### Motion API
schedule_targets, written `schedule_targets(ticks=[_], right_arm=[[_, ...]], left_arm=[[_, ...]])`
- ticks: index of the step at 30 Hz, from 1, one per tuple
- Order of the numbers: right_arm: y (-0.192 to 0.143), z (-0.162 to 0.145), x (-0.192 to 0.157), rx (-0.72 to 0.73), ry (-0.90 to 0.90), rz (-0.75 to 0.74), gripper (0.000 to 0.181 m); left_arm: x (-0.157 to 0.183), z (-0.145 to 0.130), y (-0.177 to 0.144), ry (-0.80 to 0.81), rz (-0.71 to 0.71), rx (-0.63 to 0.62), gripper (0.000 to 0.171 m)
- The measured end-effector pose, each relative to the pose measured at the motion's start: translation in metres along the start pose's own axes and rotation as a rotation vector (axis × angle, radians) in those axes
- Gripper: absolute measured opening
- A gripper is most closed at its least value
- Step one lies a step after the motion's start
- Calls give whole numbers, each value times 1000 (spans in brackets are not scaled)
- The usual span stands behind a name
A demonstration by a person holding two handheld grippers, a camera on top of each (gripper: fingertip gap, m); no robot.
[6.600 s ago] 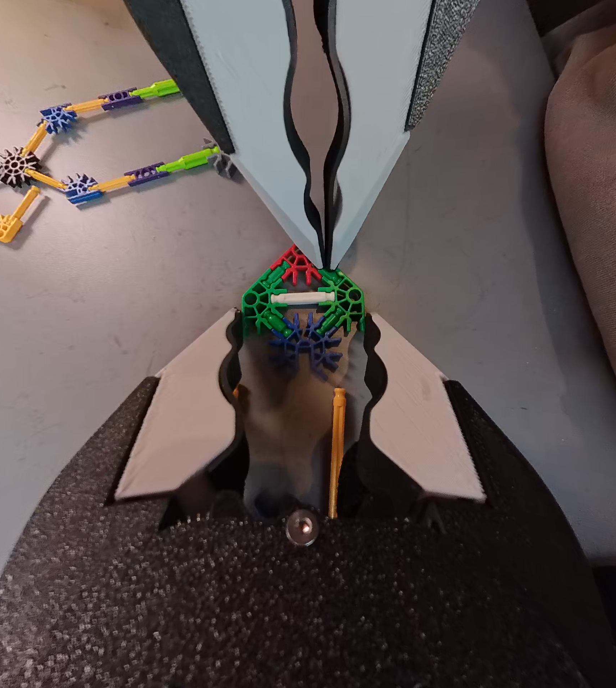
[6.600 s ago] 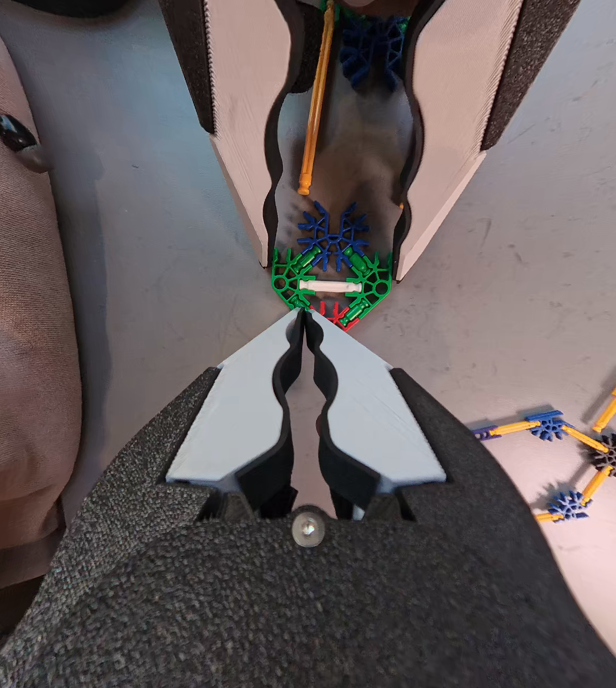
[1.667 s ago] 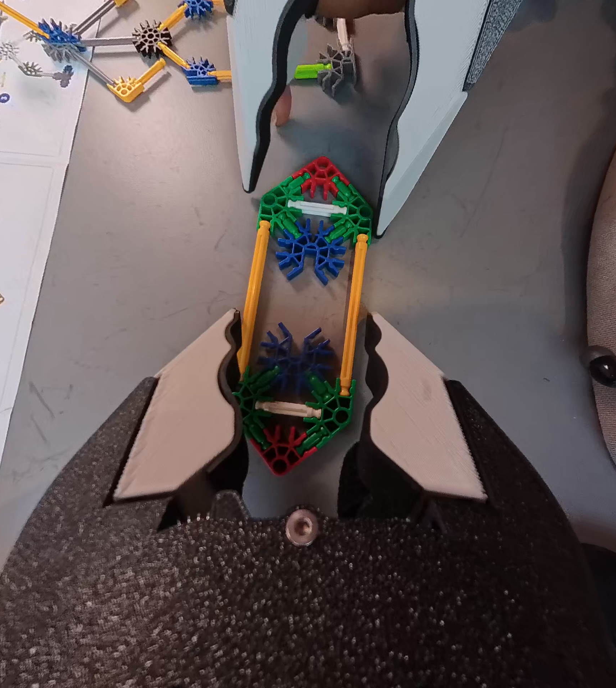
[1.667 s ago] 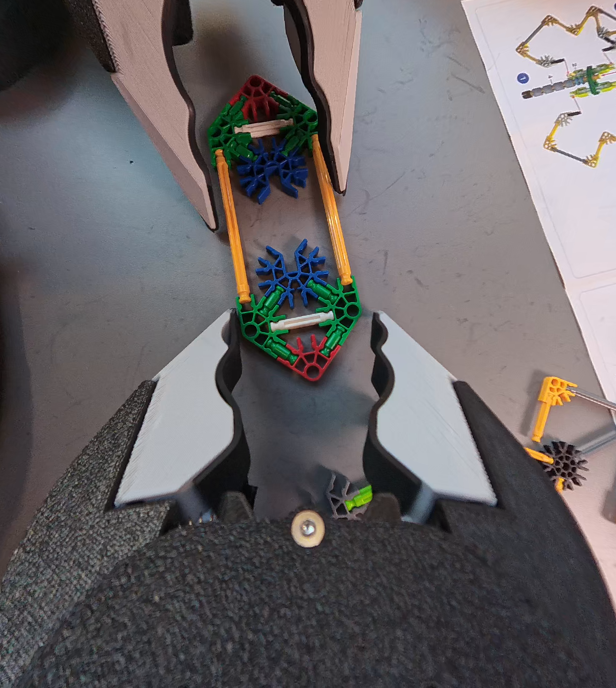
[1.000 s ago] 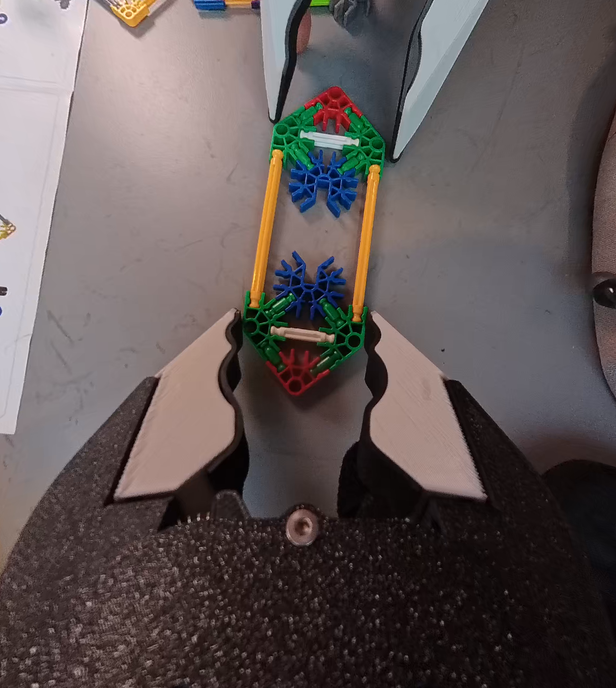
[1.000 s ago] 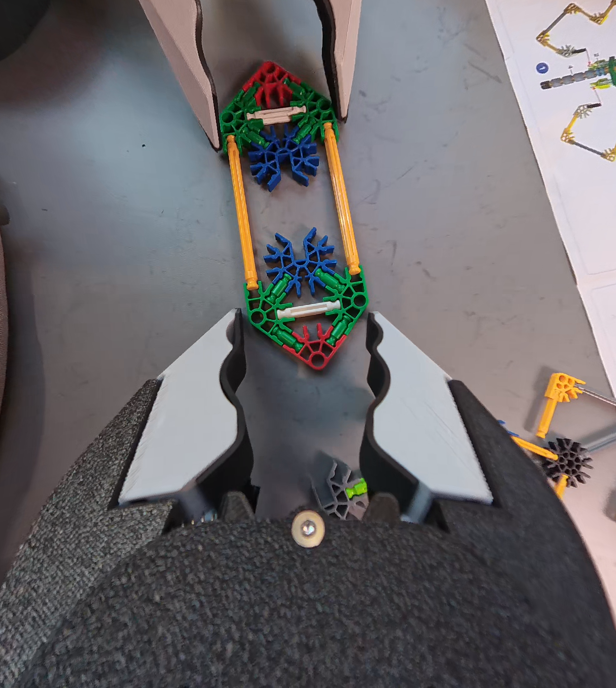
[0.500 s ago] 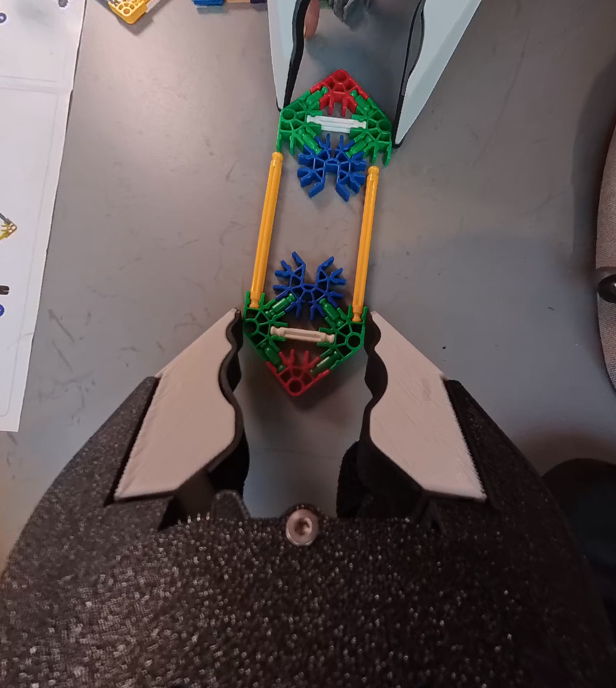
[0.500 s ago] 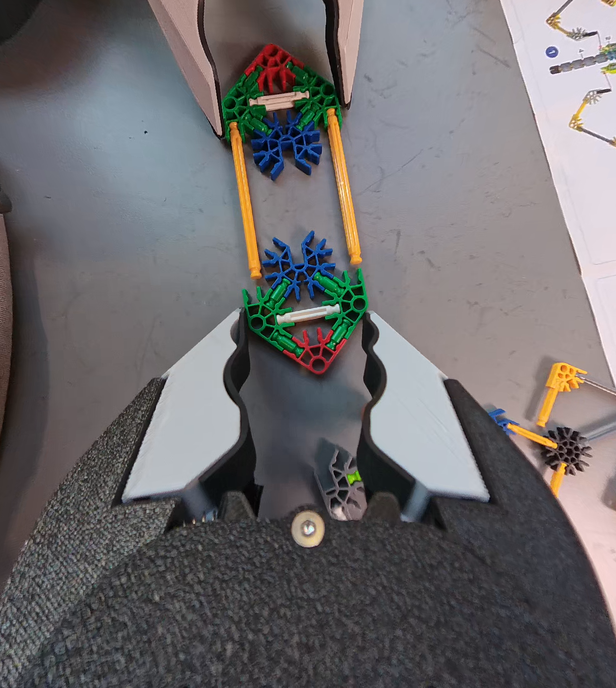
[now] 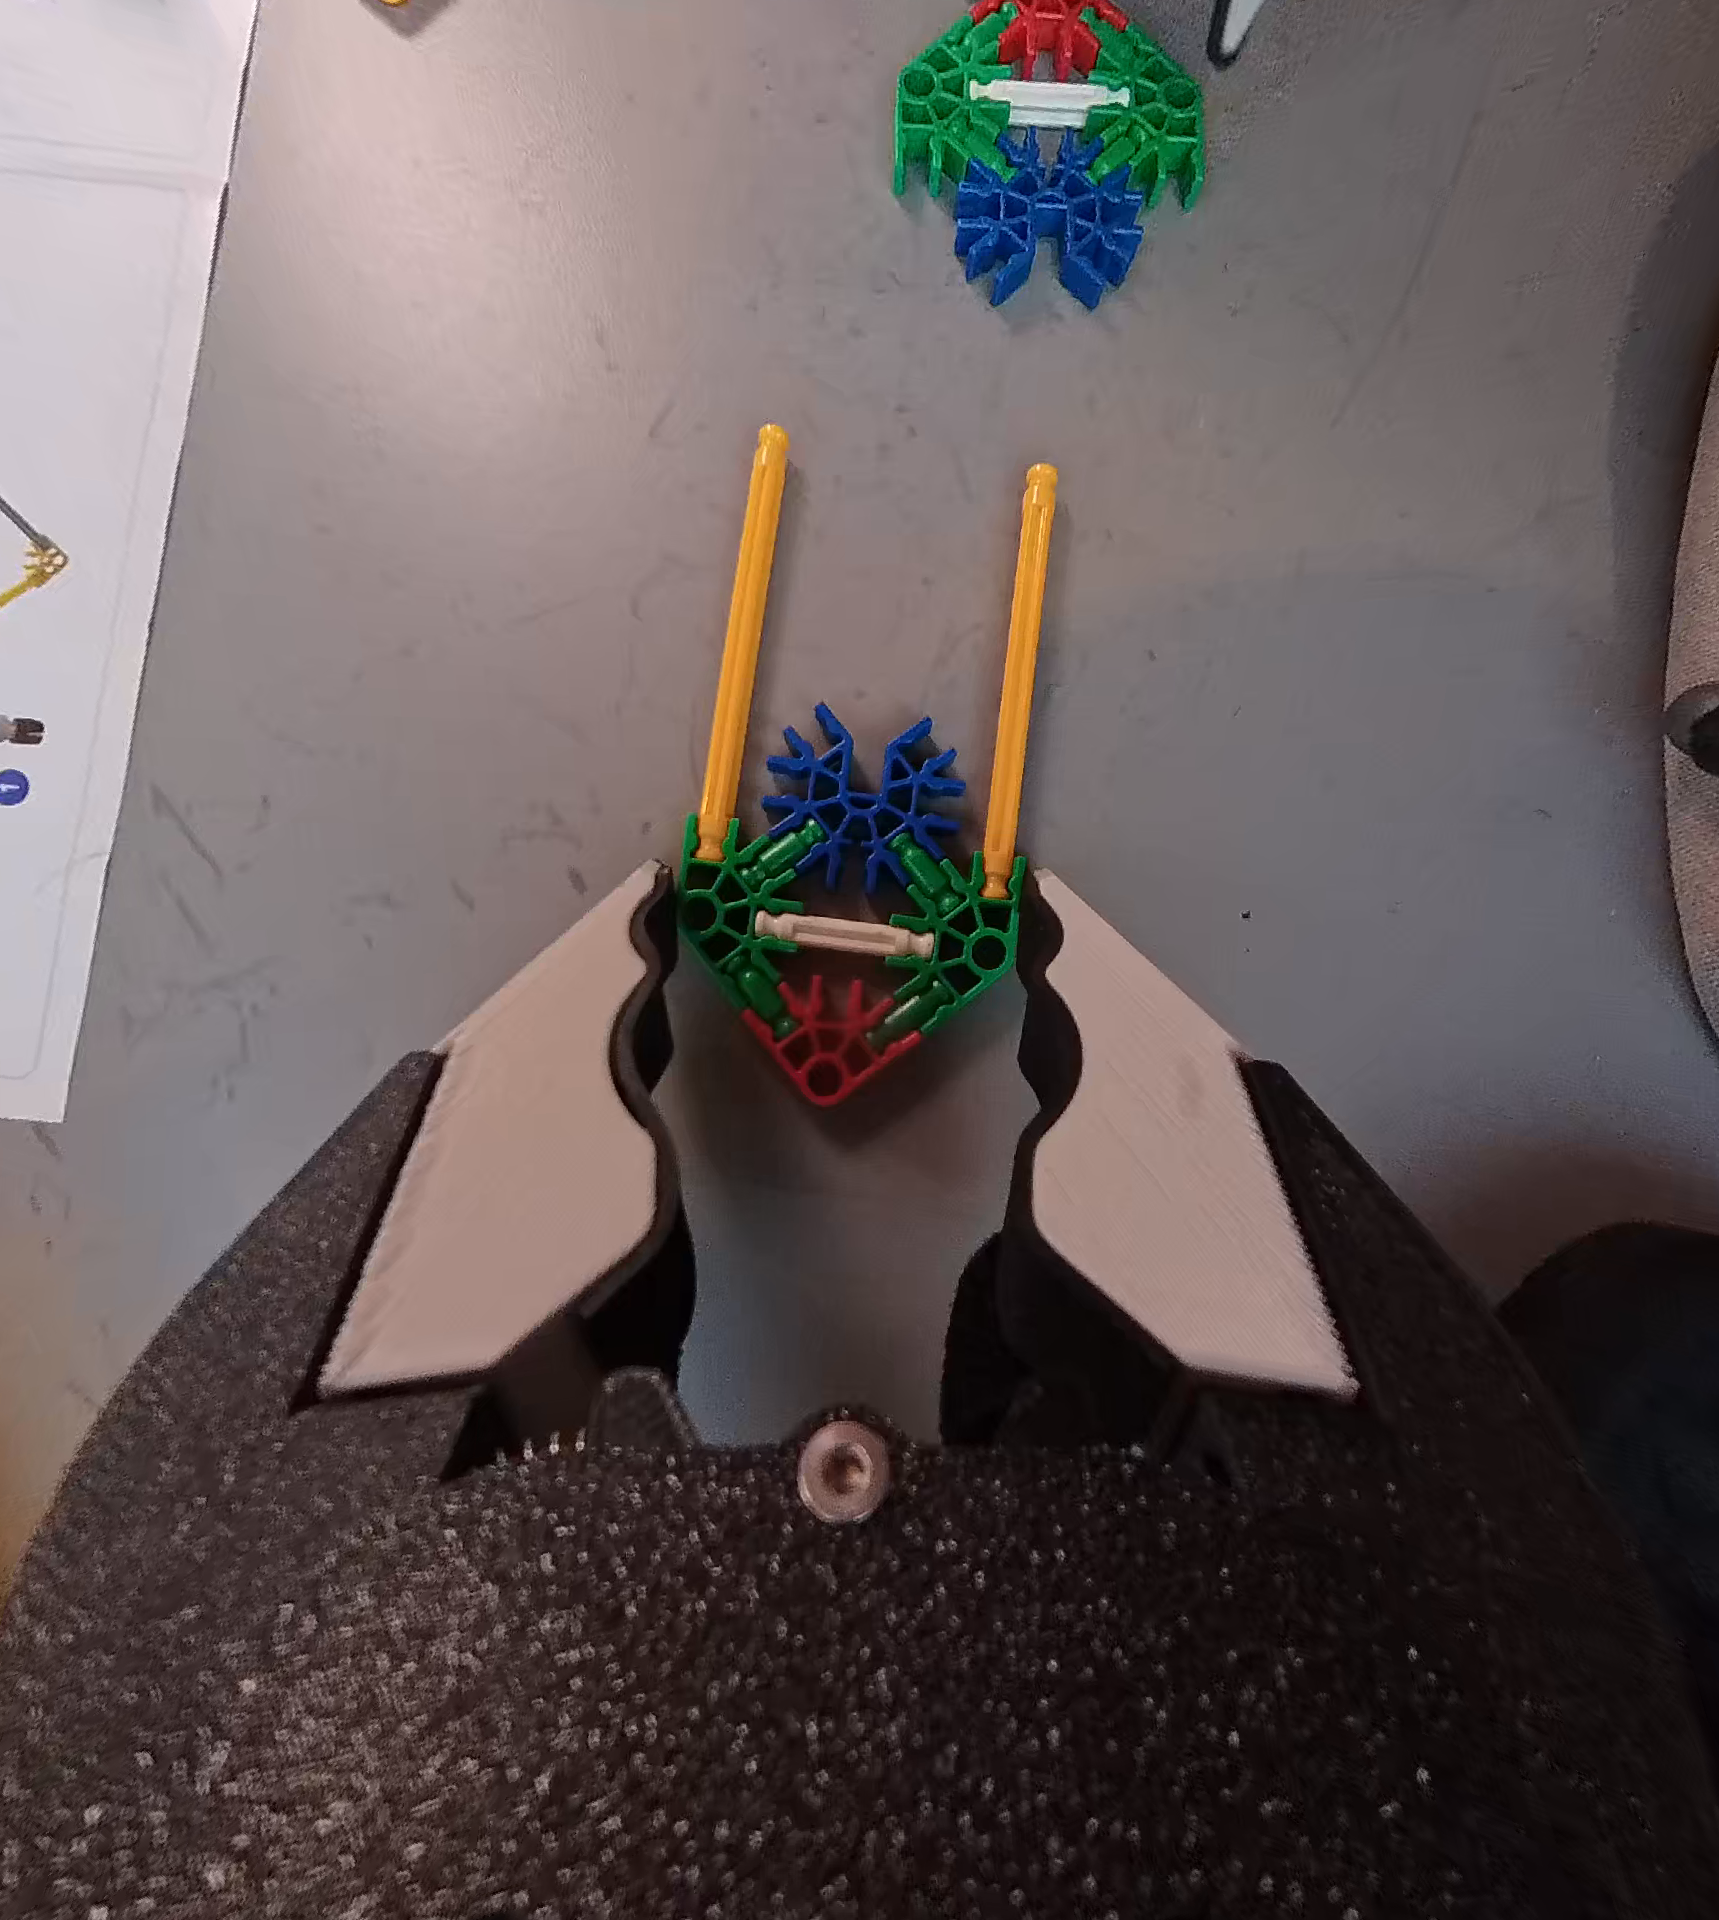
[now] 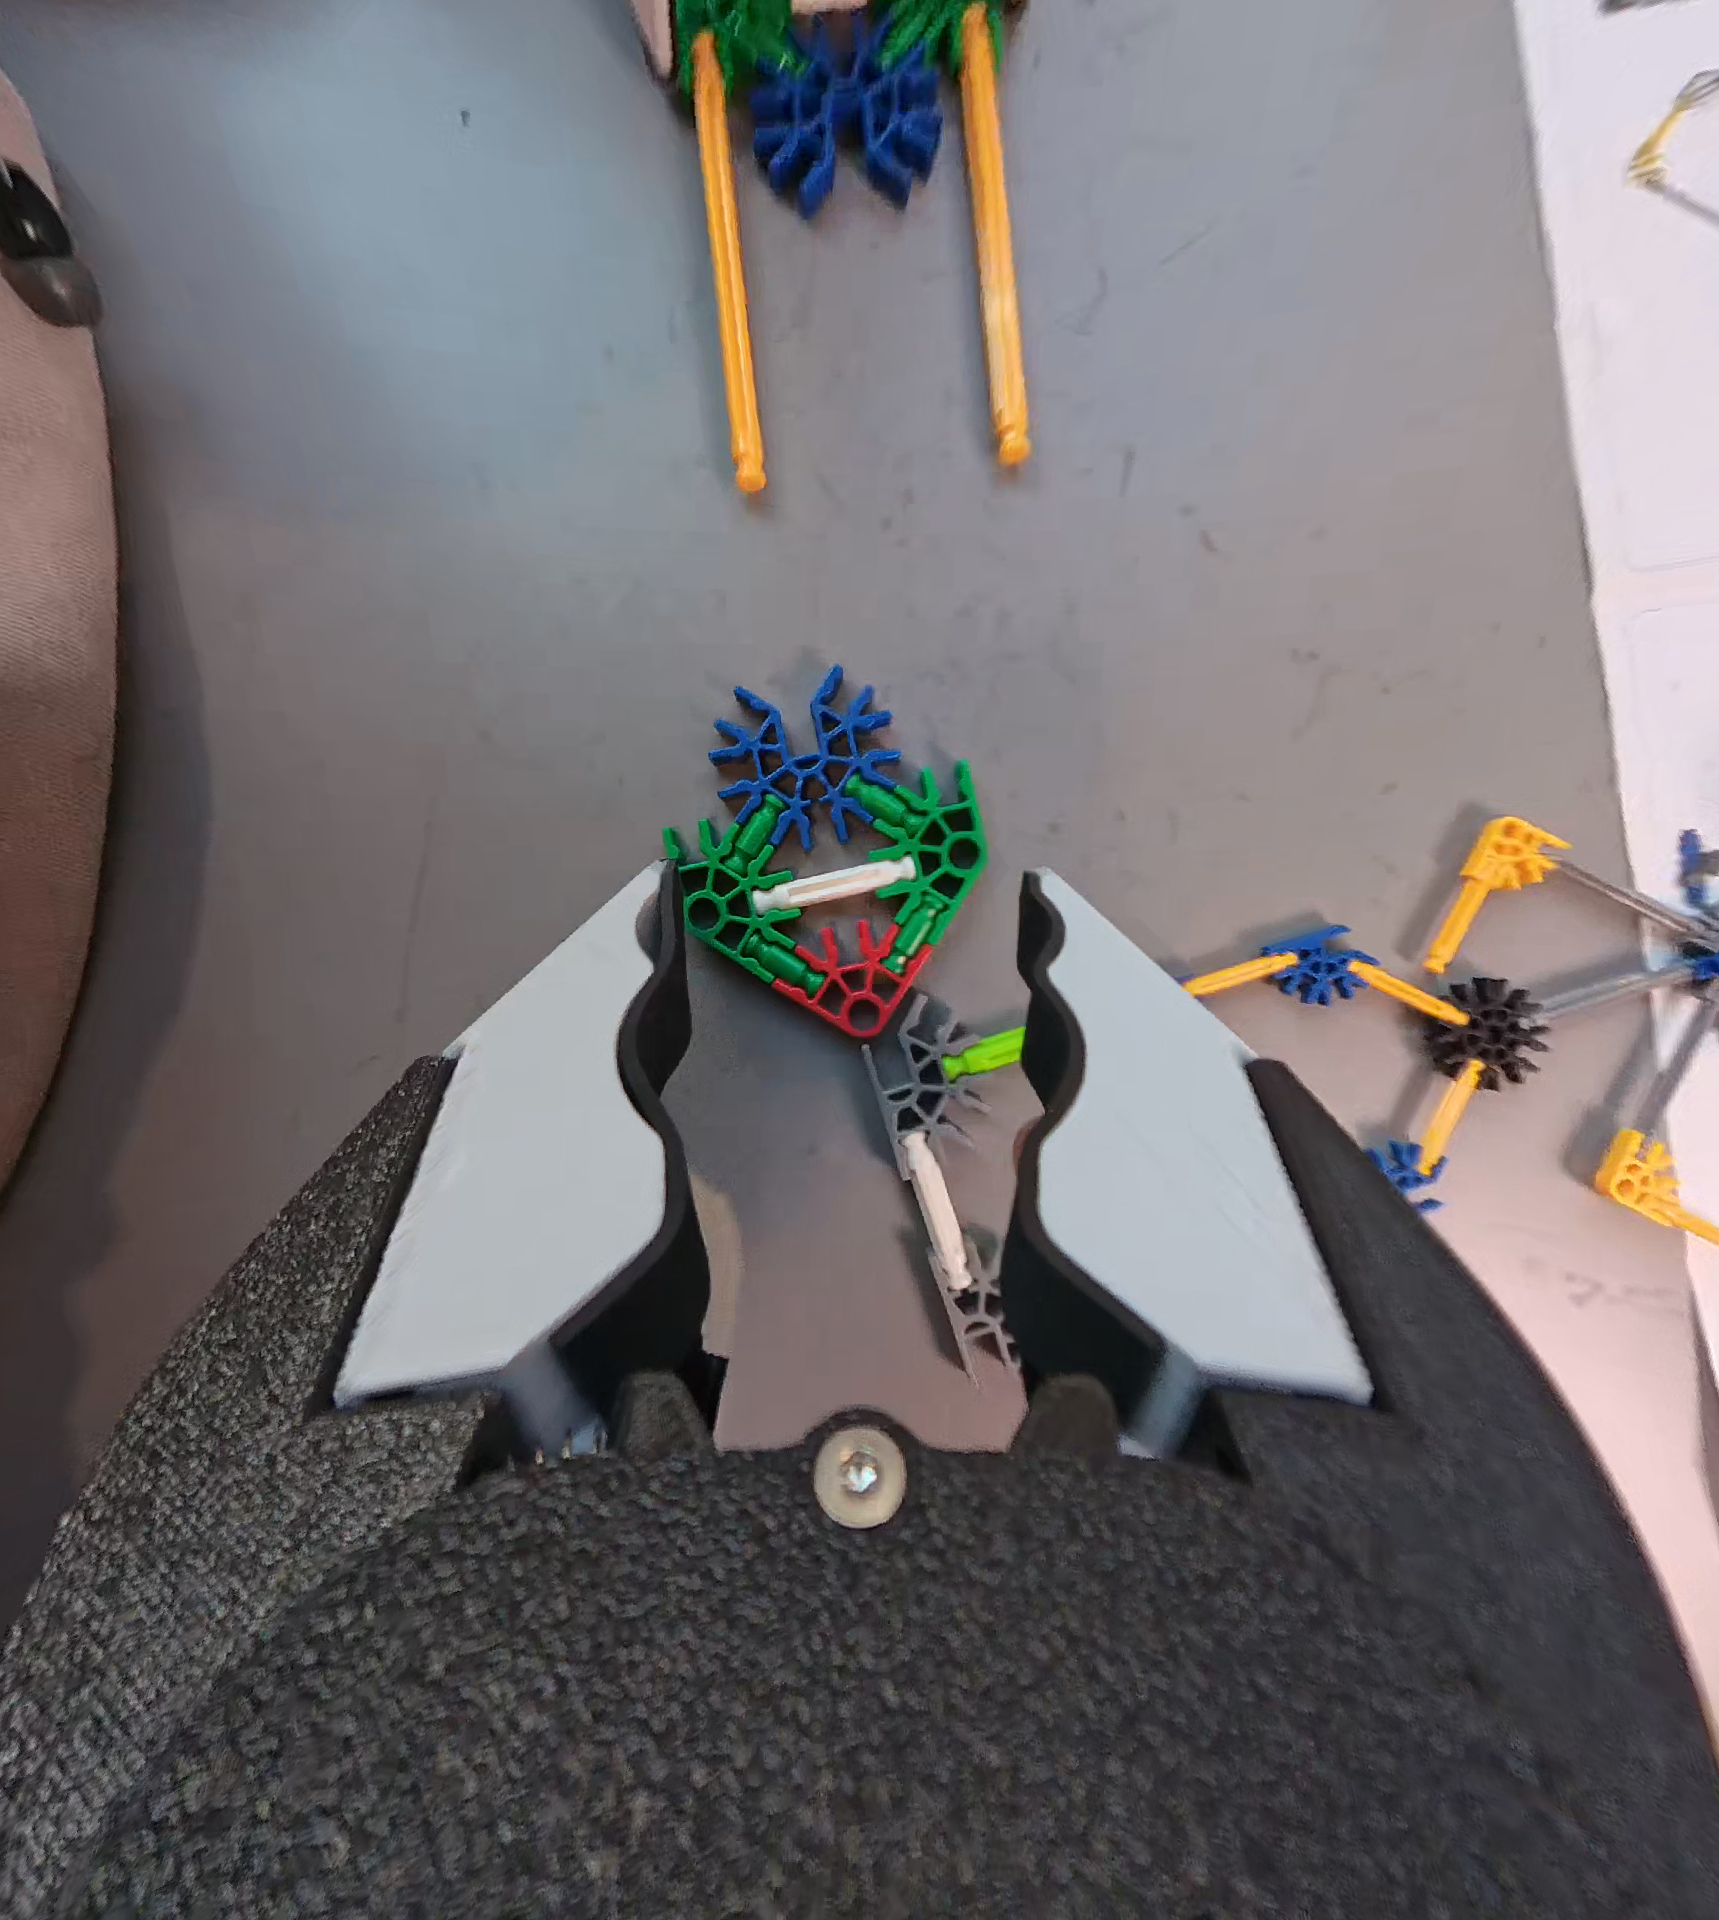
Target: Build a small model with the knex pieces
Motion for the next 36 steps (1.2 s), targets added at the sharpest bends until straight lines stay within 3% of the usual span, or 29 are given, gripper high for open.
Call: schedule_targets(ticks=[5,9,18,26,36], right_arm=[[-41,-10,53,147,338,-271,68],[-41,-24,72,144,529,-353,83],[2,-29,77,-98,558,-353,82],[-3,-35,81,-85,565,-350,51],[-13,-47,78,-57,589,-370,50]], left_arm=[[-2,2,2,-5,19,12,66],[-5,4,5,-2,37,28,69],[-7,4,0,-1,51,46,70],[-8,7,-2,-3,56,86,70],[-21,19,-7,-46,141,218,65]])
Point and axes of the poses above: each gripper's, where its closed fingertips meet, y out along the fingers, z out of its top, x = y × z across the jaws, the point moved 8 cm from there along -y, back along the fingers, and after that the axes turned 6 degrees about -y, right-handed, at the moved point
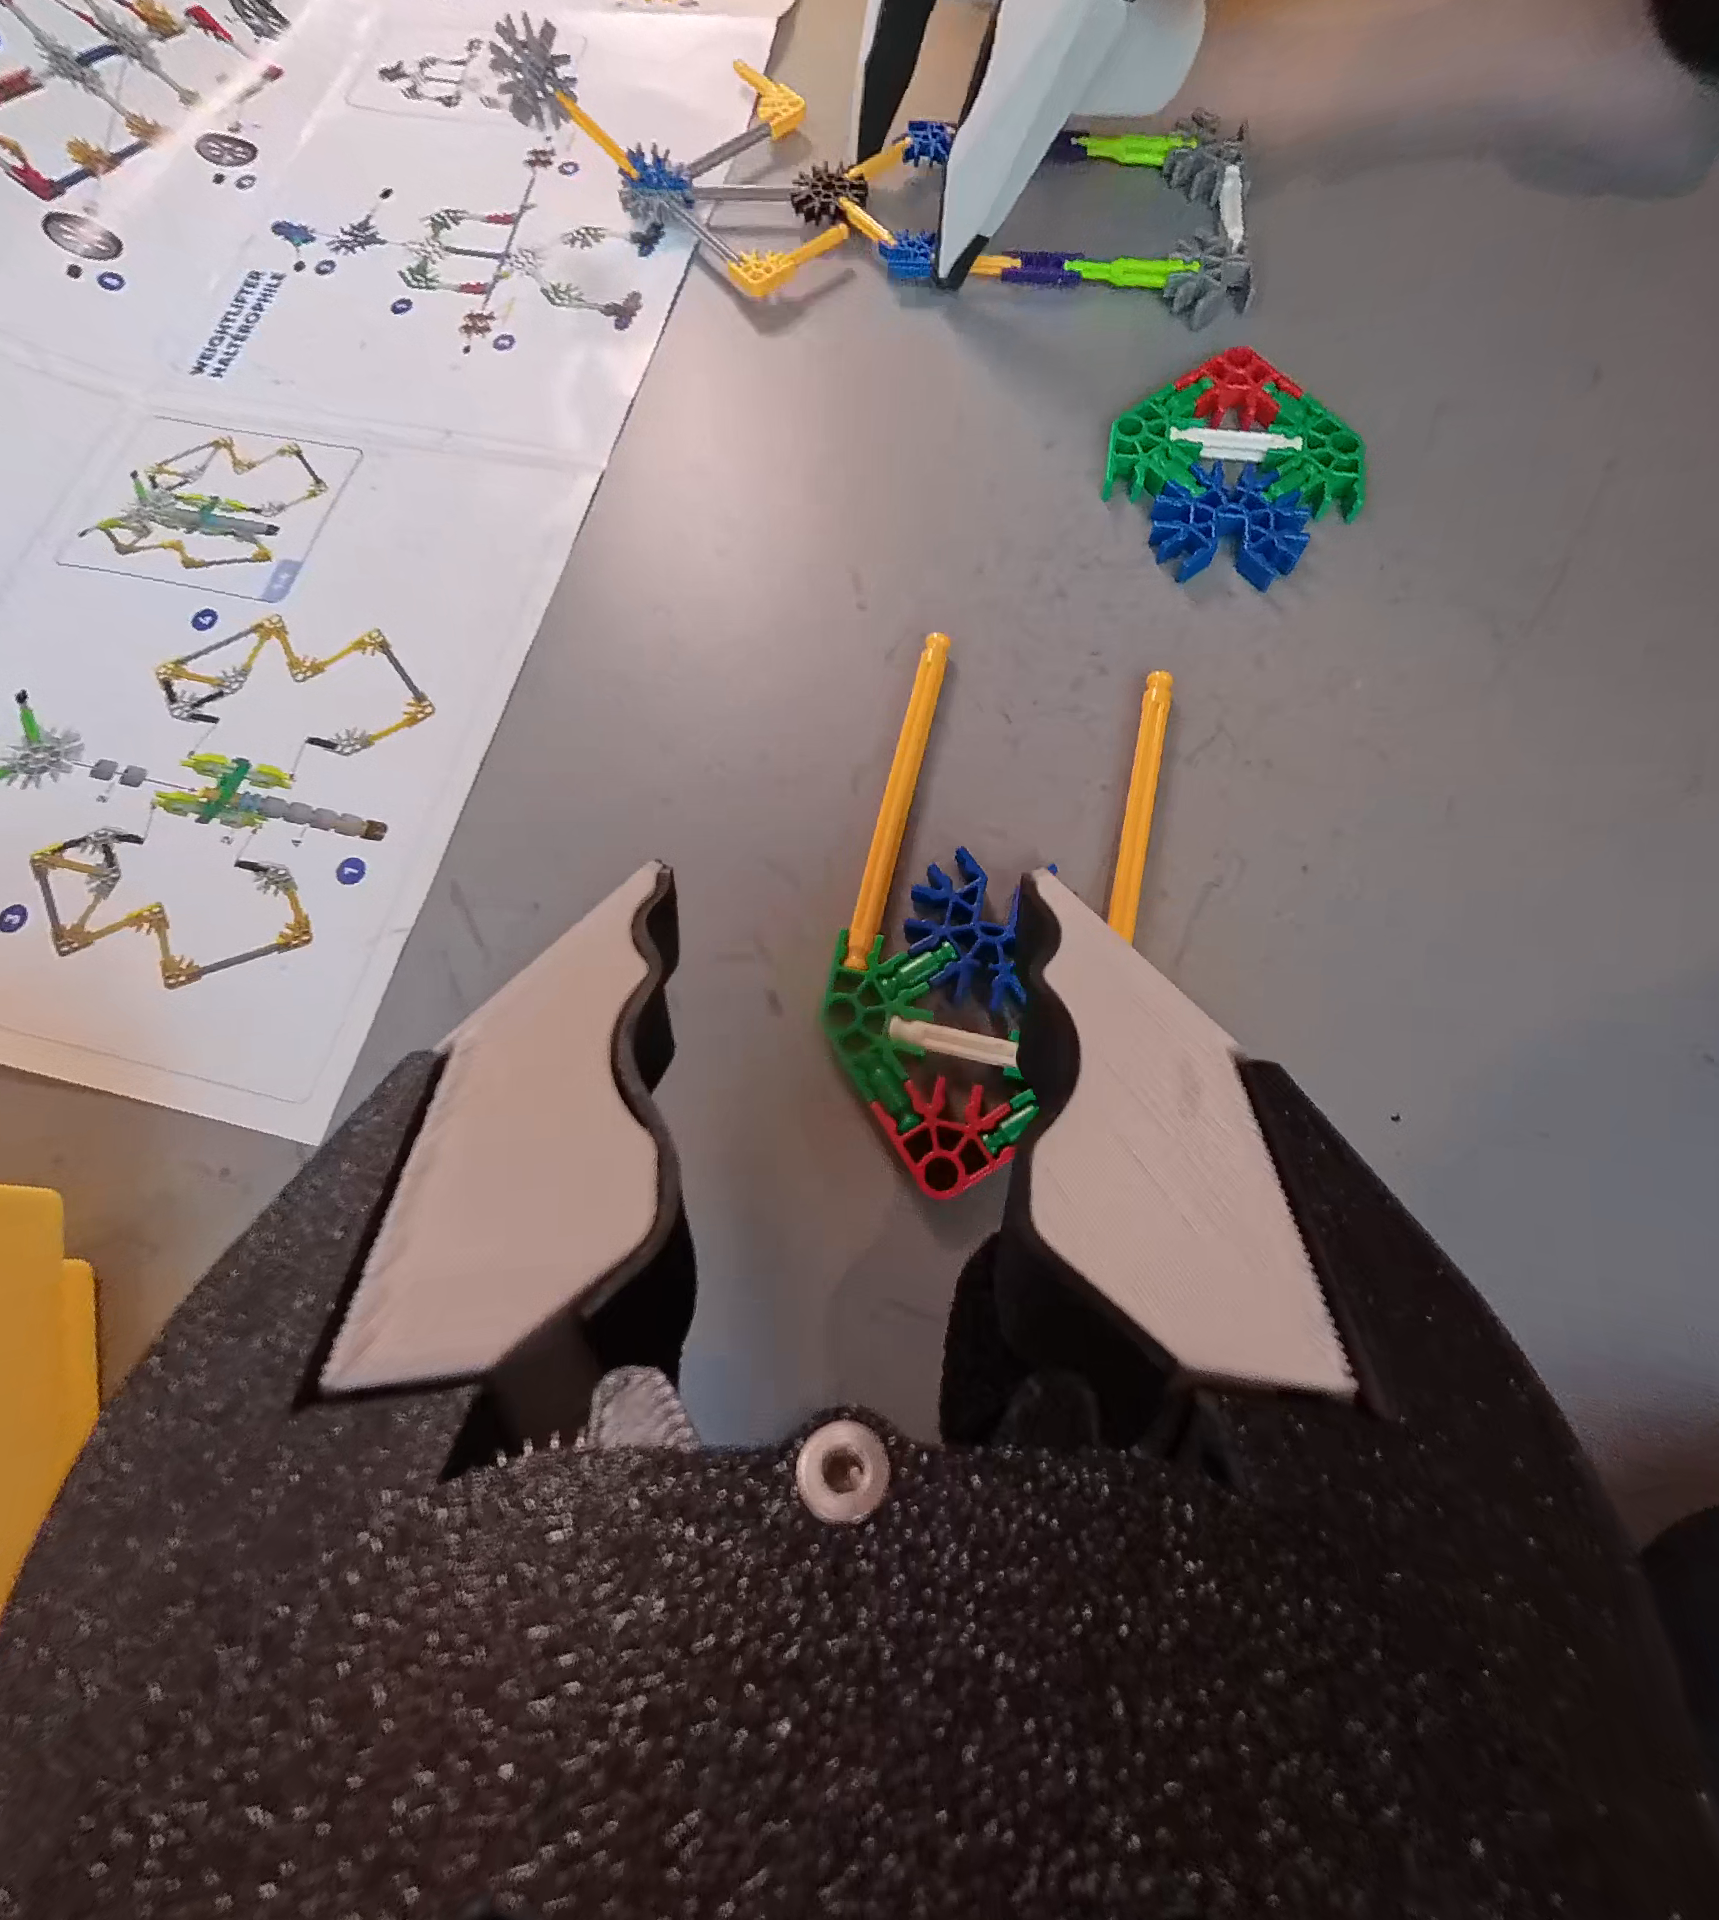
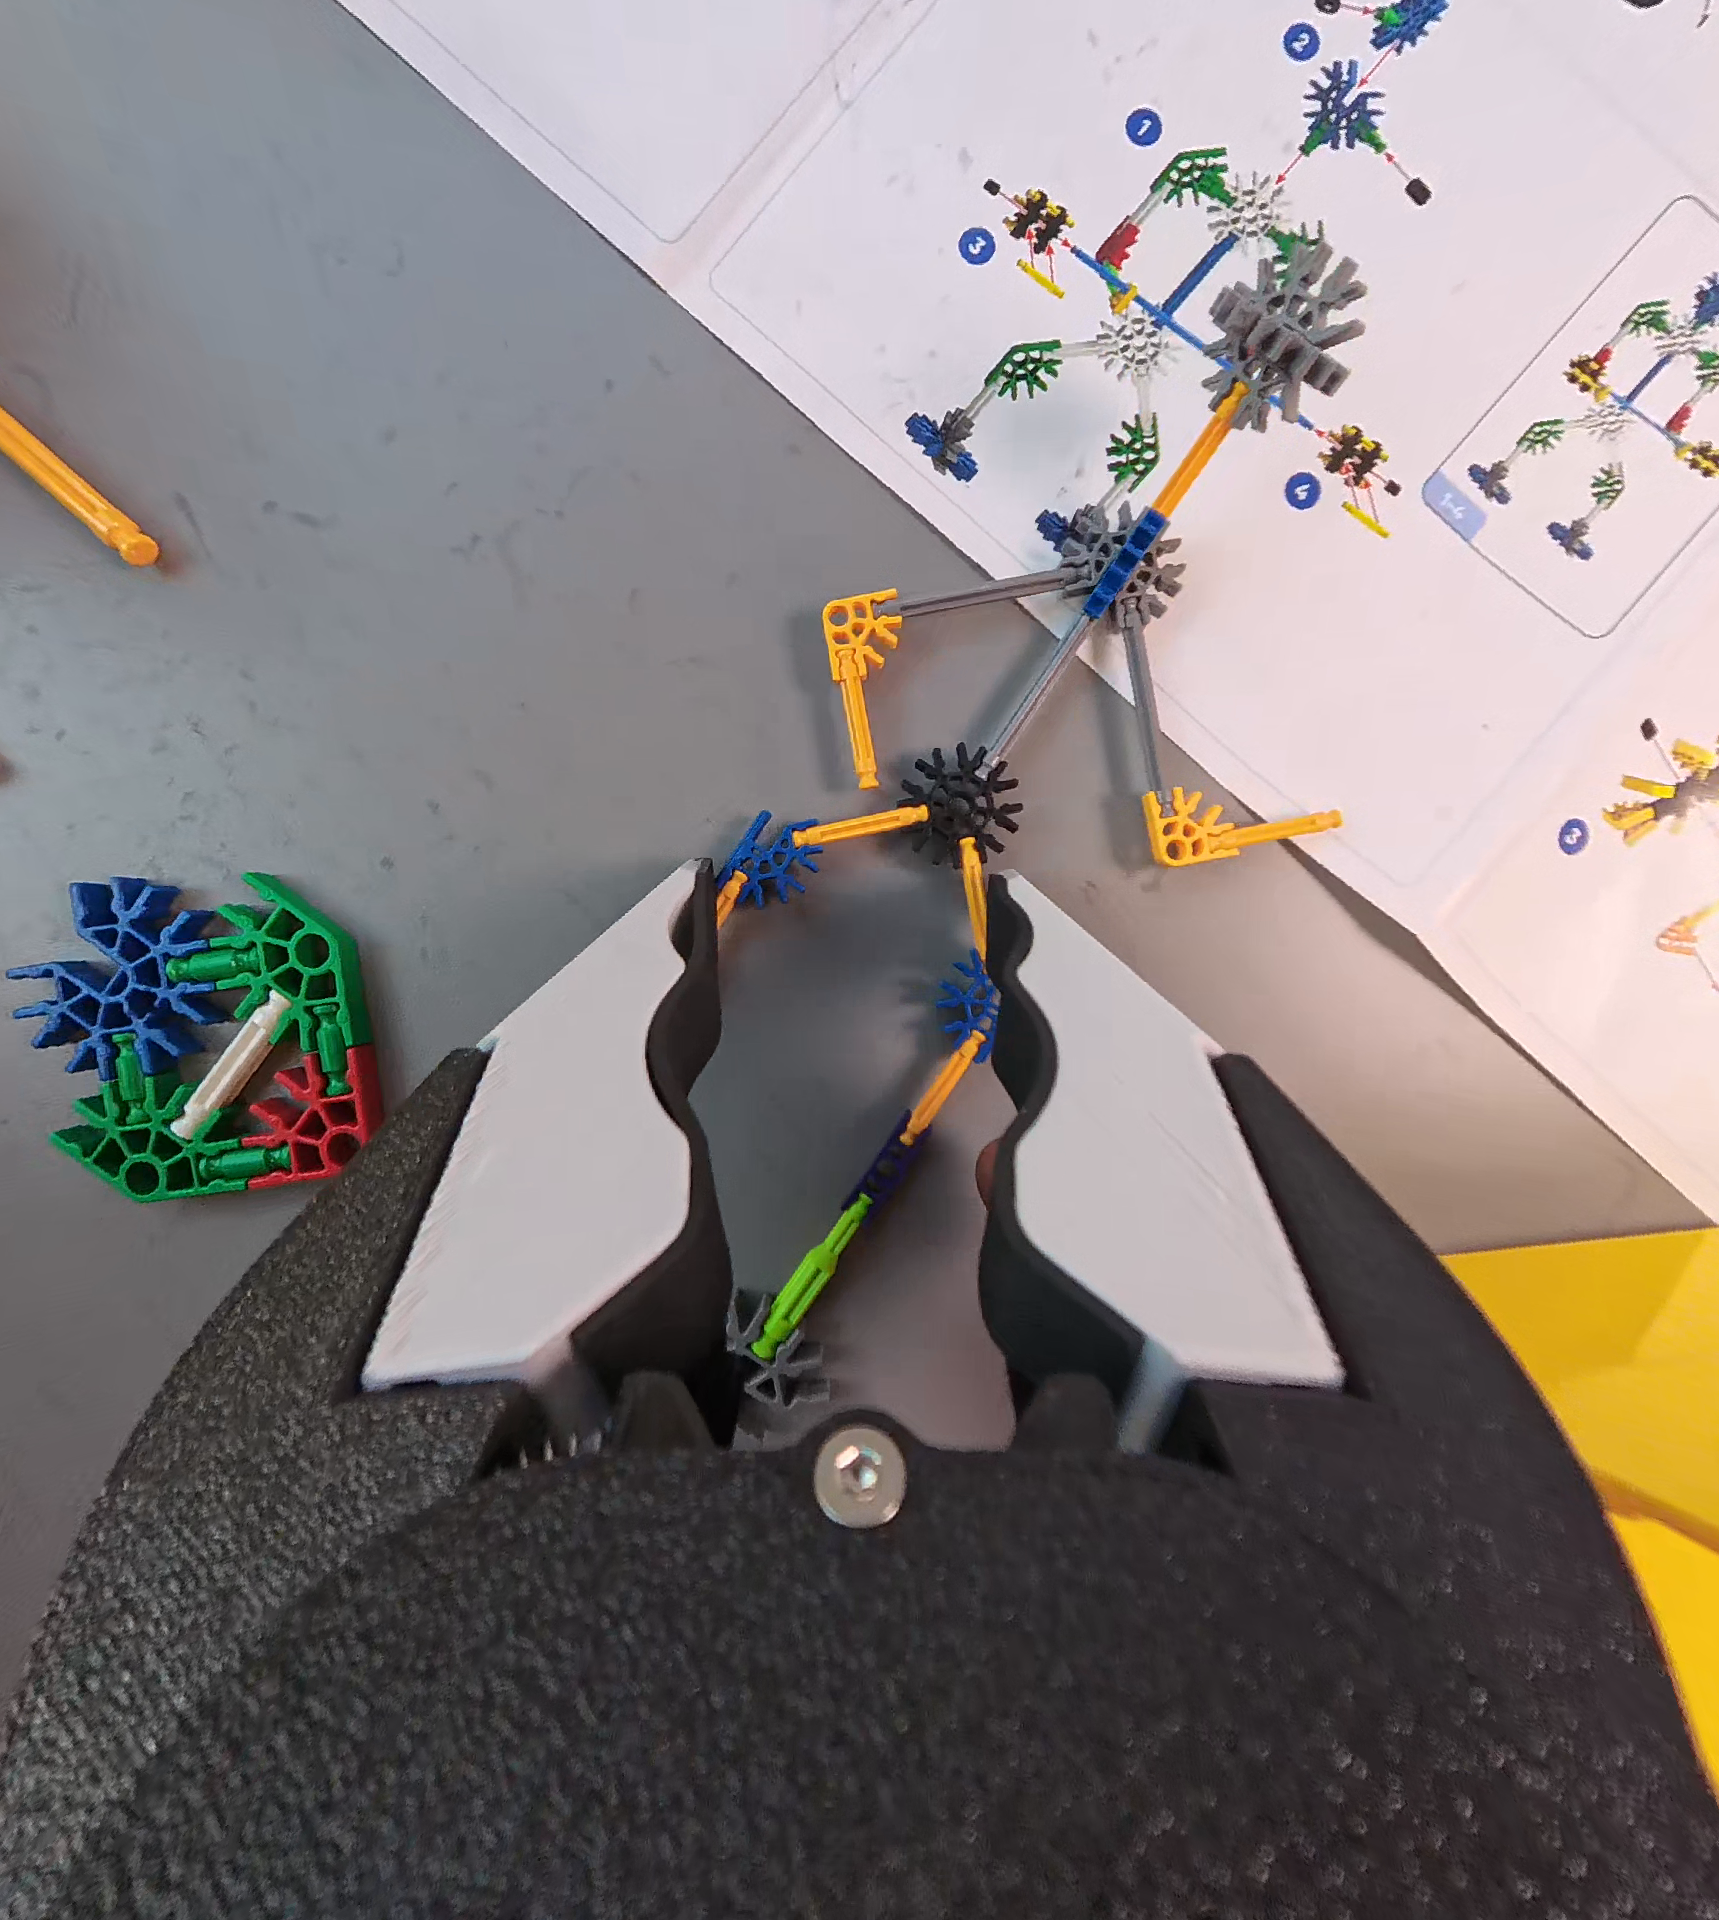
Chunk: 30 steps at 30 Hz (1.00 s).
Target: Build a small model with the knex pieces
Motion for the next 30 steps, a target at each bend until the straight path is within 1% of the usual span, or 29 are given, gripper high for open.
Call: schedule_targets(ticks=[4,8,14,20,25,27,30], right_arm=[[-6,1,3,48,10,0,50],[-12,4,4,107,8,-11,50],[-24,13,4,215,-10,-52,50],[-38,27,-3,372,-43,-66,50],[-44,41,-20,534,-130,-88,50],[-42,45,-27,566,-165,-104,50],[-40,51,-39,612,-191,-118,50]], left_arm=[[-6,5,-1,-56,10,59,64],[-9,11,-2,-131,-9,129,63],[-2,29,-1,-263,-104,259,60],[12,42,10,-295,-140,318,58],[20,49,19,-297,-158,344,56],[23,52,22,-296,-161,355,56],[24,55,25,-280,-124,372,56]])
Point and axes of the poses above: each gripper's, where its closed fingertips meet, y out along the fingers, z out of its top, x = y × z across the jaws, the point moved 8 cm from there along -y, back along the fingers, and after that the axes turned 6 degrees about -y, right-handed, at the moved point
